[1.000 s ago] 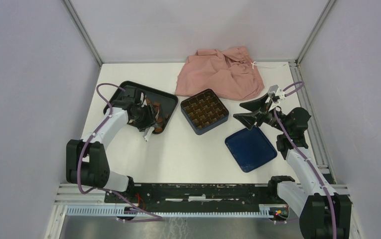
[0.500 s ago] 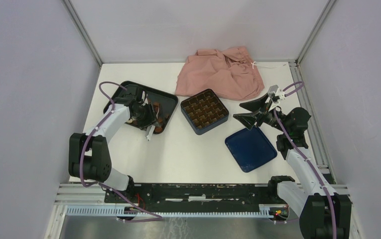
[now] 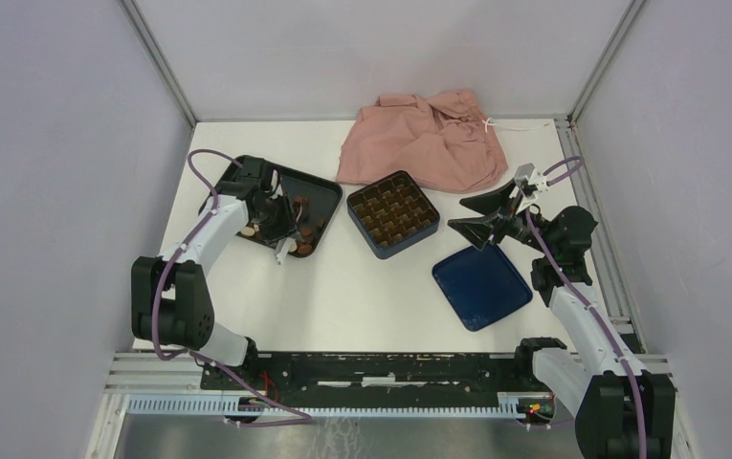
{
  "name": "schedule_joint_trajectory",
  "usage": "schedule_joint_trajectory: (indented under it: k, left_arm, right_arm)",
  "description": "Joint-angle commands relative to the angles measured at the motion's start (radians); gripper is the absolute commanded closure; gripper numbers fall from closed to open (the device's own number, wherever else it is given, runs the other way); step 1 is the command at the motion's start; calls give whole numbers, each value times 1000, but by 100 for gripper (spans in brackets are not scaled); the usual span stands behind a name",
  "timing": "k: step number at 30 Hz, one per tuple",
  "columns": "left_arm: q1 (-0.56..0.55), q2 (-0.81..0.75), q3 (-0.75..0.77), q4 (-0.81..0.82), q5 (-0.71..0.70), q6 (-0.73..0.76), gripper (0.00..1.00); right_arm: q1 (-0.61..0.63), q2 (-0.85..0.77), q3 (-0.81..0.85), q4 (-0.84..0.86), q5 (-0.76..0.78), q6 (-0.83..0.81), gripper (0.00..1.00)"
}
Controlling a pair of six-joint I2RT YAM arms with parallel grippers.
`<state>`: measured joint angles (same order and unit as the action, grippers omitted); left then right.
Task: Pack the chocolate
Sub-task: Adjust the clamp.
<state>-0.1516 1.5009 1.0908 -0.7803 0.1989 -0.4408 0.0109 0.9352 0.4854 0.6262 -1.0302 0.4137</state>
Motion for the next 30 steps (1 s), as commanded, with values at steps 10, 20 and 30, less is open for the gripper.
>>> schedule_joint_trajectory:
  k: [10, 20, 30]
  left_arm:
    - [4, 28, 46, -27, 6, 74, 98]
    - [4, 35, 55, -23, 13, 76, 98]
    - [3, 32, 67, -42, 2, 90, 98]
  right_arm:
    - [-4, -14, 21, 32, -14, -8, 28]
    - [-3, -14, 21, 33, -16, -7, 29]
    - [-3, -14, 19, 33, -14, -6, 28]
